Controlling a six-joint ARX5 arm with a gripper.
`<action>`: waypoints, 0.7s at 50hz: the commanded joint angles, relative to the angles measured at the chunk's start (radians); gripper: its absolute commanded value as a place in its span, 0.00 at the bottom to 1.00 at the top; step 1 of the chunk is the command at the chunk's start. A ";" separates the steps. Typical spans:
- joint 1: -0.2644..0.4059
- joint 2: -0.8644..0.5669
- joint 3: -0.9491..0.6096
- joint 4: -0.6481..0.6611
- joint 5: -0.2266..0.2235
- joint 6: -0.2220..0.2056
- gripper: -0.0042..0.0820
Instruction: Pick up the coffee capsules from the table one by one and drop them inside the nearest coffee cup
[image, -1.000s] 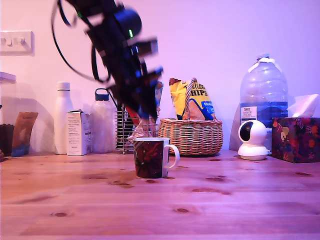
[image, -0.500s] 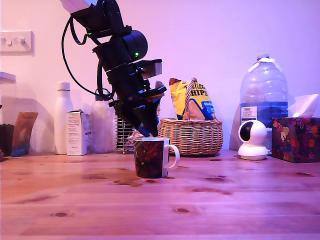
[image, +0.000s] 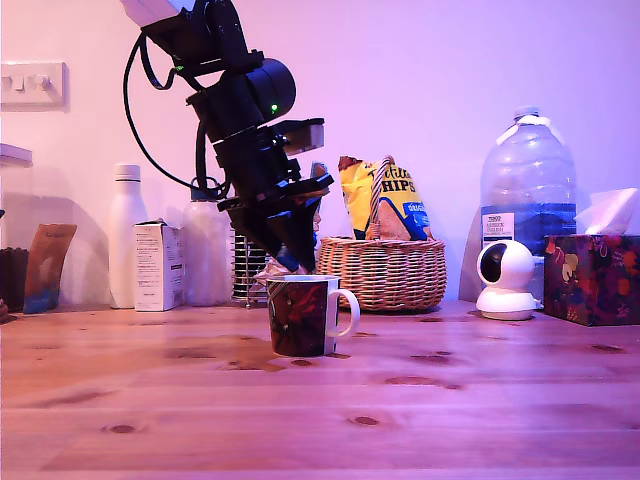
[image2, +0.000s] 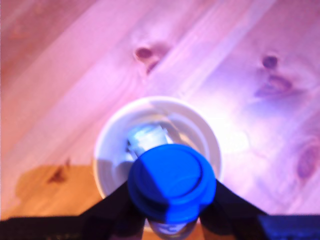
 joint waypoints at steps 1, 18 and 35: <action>0.007 0.021 0.008 0.021 -0.011 0.001 0.67; 0.009 0.012 0.065 0.015 -0.050 0.005 0.83; 0.007 -0.043 0.085 -0.100 -0.044 0.020 0.21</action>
